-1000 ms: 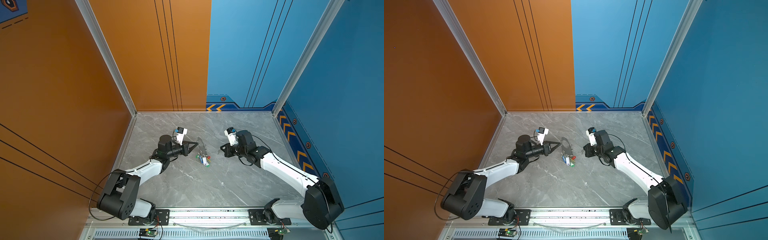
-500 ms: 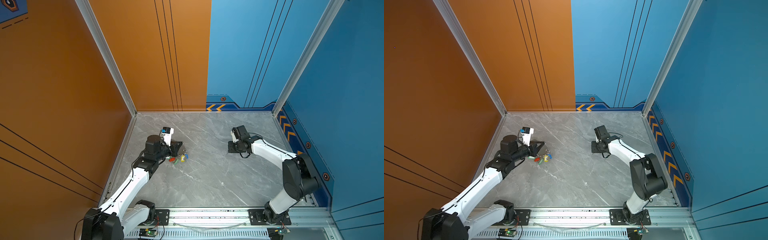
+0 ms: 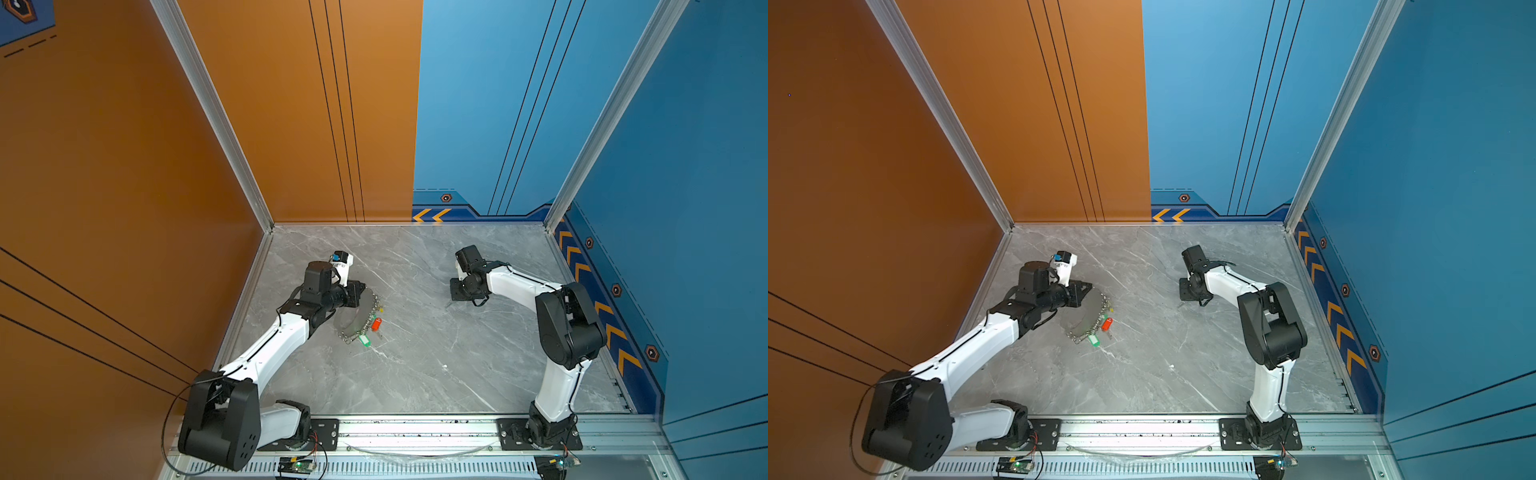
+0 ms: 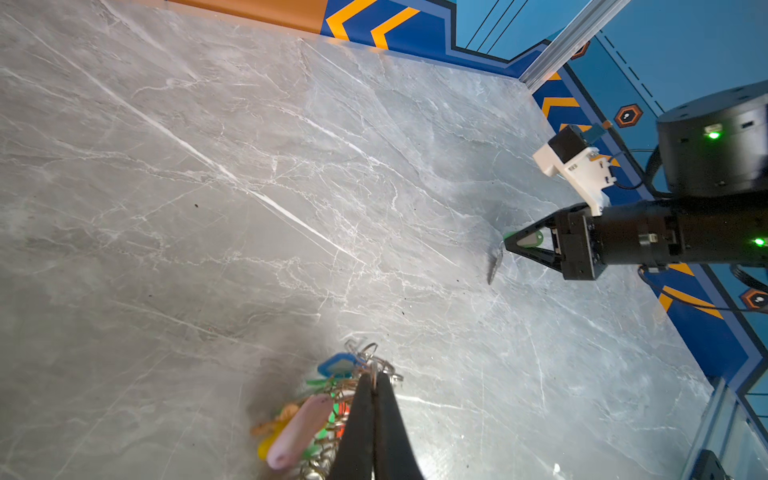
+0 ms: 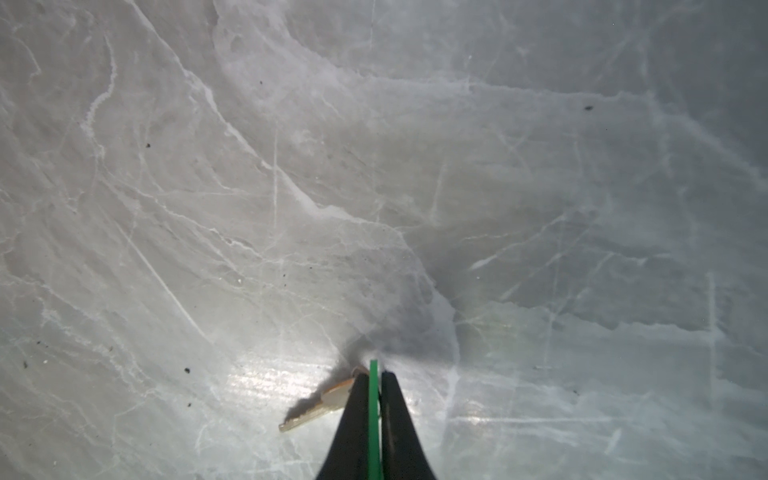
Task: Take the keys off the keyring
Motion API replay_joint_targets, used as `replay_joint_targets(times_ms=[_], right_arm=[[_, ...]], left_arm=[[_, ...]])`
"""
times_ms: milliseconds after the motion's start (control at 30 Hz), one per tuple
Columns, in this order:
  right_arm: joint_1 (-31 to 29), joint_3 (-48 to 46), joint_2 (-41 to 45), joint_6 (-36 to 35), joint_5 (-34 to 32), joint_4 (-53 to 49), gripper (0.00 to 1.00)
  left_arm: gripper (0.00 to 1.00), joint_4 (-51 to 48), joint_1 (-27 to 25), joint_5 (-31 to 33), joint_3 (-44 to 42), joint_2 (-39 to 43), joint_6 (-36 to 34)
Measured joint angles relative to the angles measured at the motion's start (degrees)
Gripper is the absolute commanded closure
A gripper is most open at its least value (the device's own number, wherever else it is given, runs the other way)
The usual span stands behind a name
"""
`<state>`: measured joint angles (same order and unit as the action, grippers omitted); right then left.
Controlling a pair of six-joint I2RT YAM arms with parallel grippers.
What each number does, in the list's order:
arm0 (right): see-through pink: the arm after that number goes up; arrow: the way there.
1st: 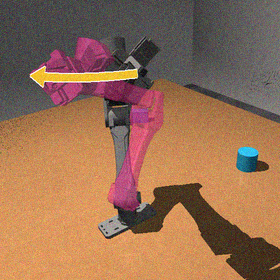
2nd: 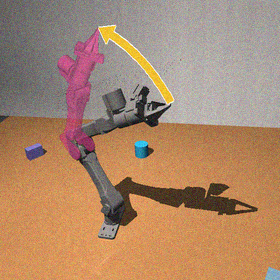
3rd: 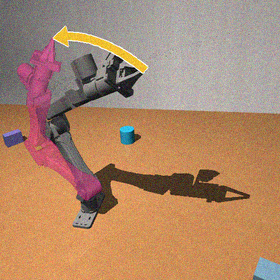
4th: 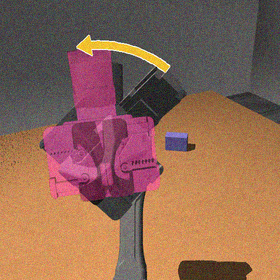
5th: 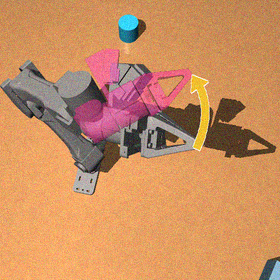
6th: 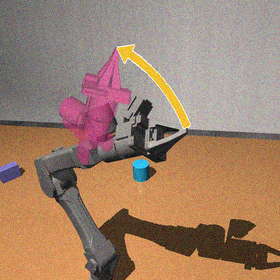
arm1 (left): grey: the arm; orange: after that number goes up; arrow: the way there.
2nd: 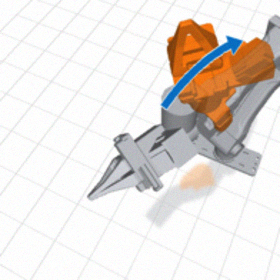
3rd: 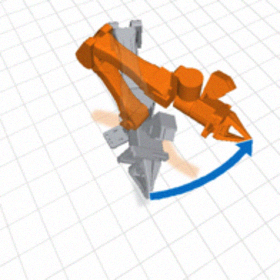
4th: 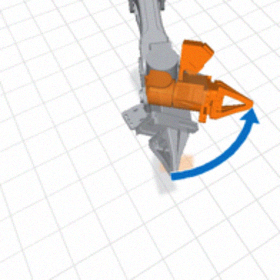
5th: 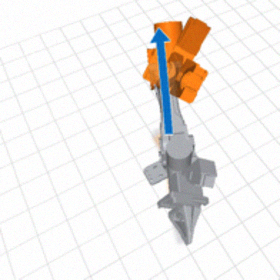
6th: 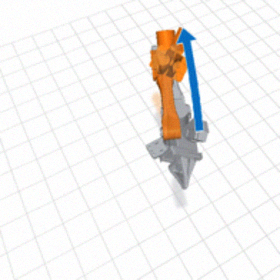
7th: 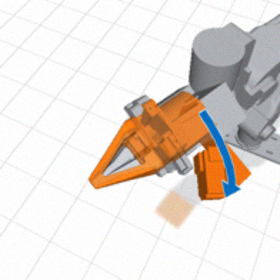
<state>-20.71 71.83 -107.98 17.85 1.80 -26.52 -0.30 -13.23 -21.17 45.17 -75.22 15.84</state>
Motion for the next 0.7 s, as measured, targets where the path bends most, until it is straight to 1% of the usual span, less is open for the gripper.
replay_joint_targets(times_ms=[100, 200, 233, 333, 400, 433, 500, 533, 600, 700], right_arm=[[0.5, -0.3, 0.1, 0.0, -0.6, 0.0, 0.85], [1.0, -1.2, 0.6, -0.3, -0.9, 0.0, 0.84], [1.2, -1.5, 0.9, -0.4, -1.1, -0.1, 0.81], [1.6, -1.8, 1.7, -0.9, -1.3, -0.1, 0.65], [1.9, -2.1, 2.4, -0.9, -1.6, 0.0, 0.58], [2.0, -2.3, 2.9, -1.1, -1.7, -0.1, 0.55], [2.1, -2.8, 4.2, -1.1, -1.7, -0.1, 0.53], [2.1, -3.2, 5.0, -1.1, -1.7, 0.0, 0.52], [2.3, -4.3, 7.0, -1.1, -1.7, 0.0, 0.52], [2.7, -6.5, 11.3, -1.1, -1.7, -0.1, 0.52]], left_arm=[[1.00, 0.9, 0.1, 0.0, 1.7, -4.8, 0.0], [1.00, 0.9, 0.1, 0.0, 3.3, -8.9, -0.1], [1.00, 0.9, 0.1, 0.0, 3.9, -9.9, -0.3], [1.00, 1.1, 0.6, 0.6, 5.9, -12.4, -1.1], [1.00, 2.1, 1.6, 0.8, 6.9, -14.0, -1.3], [0.94, 2.7, 2.3, 0.8, 7.5, -15.3, -1.3], [0.76, 3.4, 3.3, 0.8, 9.1, -18.1, -1.1], [0.70, 3.7, 3.7, 0.7, 10.0, -19.7, -1.0], [0.64, 4.2, 4.2, 0.6, 11.1, -21.9, -0.9], [0.50, 4.2, 4.5, 0.8, 11.1, -22.4, -0.6]])
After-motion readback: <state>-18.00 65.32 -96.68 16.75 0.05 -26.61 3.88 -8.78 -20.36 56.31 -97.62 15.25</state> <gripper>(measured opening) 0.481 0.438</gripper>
